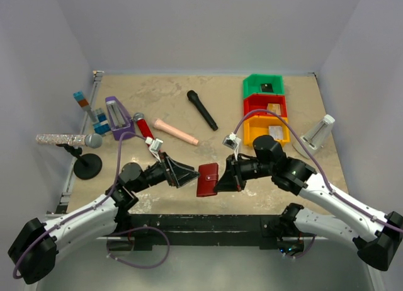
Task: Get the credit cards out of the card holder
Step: Open the card holder at the center of the board.
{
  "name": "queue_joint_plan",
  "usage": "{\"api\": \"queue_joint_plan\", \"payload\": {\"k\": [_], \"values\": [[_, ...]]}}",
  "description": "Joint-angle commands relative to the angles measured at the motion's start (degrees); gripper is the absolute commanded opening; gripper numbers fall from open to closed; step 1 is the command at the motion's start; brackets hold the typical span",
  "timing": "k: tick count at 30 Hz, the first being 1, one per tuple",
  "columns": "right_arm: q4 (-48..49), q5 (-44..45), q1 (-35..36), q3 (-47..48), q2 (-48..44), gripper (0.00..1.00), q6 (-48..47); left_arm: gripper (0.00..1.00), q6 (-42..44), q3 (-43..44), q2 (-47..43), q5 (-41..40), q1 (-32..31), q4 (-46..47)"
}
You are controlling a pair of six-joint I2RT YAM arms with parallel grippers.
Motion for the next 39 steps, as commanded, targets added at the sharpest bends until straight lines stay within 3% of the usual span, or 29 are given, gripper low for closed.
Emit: {"api": "queue_joint_plan", "payload": {"k": [1, 14, 19, 34, 39], "values": [[3.3, -2.8, -0.1, 3.4, -1.2, 0.00, 1.4, 0.95, -1.4, 0.0, 1.8, 2.1, 0.2, 6.5], [4.6, -3.3, 0.2, 2.8, -0.5, 0.00, 1.9, 0.91, -5.4, 0.3, 9.6, 8.4, -0.1, 21.3], [4.9, -3.0, 0.2, 1.7, -0.4, 0.00, 1.7, 0.84, -5.1, 0.3, 8.1, 8.6, -0.1, 21.5], [5.3, -2.1, 0.2, 0.0, 0.5, 0.00, 1.2, 0.49, -5.2, -0.9, 4.5, 8.9, -0.1, 21.6], [5.0, -2.0, 0.2, 0.0, 0.7, 0.00, 0.9, 0.53, -5.2, -1.0, 3.2, 8.5, -0.1, 21.0]]}}
